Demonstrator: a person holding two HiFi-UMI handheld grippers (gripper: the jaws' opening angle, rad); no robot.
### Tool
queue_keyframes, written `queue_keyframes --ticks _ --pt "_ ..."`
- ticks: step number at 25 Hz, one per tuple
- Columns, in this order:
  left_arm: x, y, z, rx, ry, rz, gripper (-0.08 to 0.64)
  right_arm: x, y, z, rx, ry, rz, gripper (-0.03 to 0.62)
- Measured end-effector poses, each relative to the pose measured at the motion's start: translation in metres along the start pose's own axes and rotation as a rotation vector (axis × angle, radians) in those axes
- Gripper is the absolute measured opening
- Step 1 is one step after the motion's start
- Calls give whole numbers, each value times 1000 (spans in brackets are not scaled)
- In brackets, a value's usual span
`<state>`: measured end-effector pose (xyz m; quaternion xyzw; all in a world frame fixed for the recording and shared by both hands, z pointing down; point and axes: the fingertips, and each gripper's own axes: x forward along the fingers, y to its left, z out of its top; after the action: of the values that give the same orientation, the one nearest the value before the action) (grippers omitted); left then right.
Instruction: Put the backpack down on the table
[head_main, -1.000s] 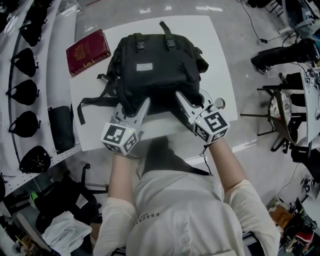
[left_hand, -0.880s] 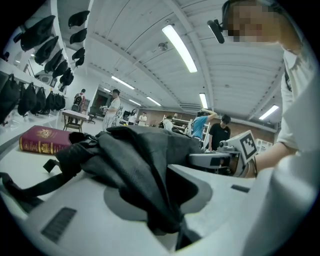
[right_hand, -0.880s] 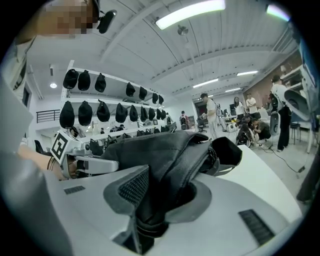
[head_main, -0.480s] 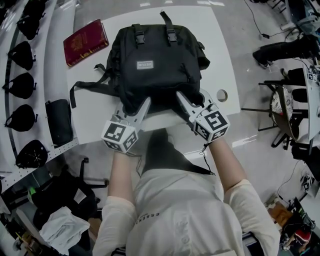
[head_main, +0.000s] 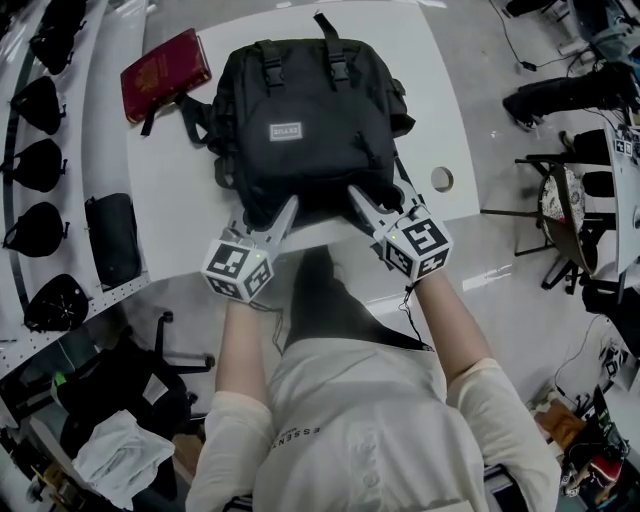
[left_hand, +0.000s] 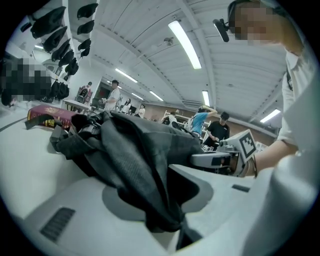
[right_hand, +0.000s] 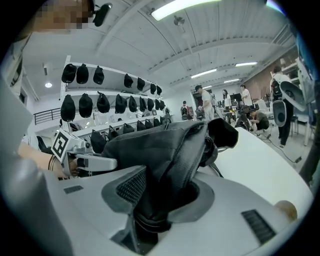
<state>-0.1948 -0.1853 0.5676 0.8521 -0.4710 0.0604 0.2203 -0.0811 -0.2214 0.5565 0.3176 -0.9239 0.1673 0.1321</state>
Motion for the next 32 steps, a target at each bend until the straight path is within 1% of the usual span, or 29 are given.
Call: queue_keyframes --ticks 2,4,6,7,9,11,14,17,19,22,27,29,30,32 --pt "-1 0 0 7 -16 10 121 -1 0 -1 3 2 -4 144" --pt "-2 2 0 15 -31 47 146 -2 -2 -2 3 8 -21 158" --pt "-4 5 0 15 -31 92 189 -3 -4 -2 -15 16 -49 189" --pt "-5 6 -2 12 -24 109 206 -4 -4 -1 -28 17 -64 229" --pt "-10 8 -4 8 -9 135 229 -11 -5 0 -40 5 -95 252" --pt "-17 9 -4 4 -12 168 259 -19 -5 3 -29 -17 -128 256" --pt "-31 12 -2 -8 -43 243 294 -32 -8 3 -22 -39 -191 256" --pt "-46 10 -1 6 -53 310 302 -49 -7 9 -54 -65 -253 256" --pt "-55 4 2 24 -54 329 302 -61 -3 18 -77 -87 -272 256" --pt "-68 -12 18 64 -75 323 302 -74 11 33 -82 -122 -237 255" --pt "-87 -52 49 161 -117 256 301 -91 41 53 -110 -162 -153 255" --pt "-95 -67 61 211 -130 246 298 -98 53 61 -118 -178 -121 253" --pt "-99 -74 67 240 -134 244 295 -102 57 65 -124 -187 -111 248" --pt "-105 -87 77 291 -141 241 276 -111 65 74 -140 -207 -99 214"
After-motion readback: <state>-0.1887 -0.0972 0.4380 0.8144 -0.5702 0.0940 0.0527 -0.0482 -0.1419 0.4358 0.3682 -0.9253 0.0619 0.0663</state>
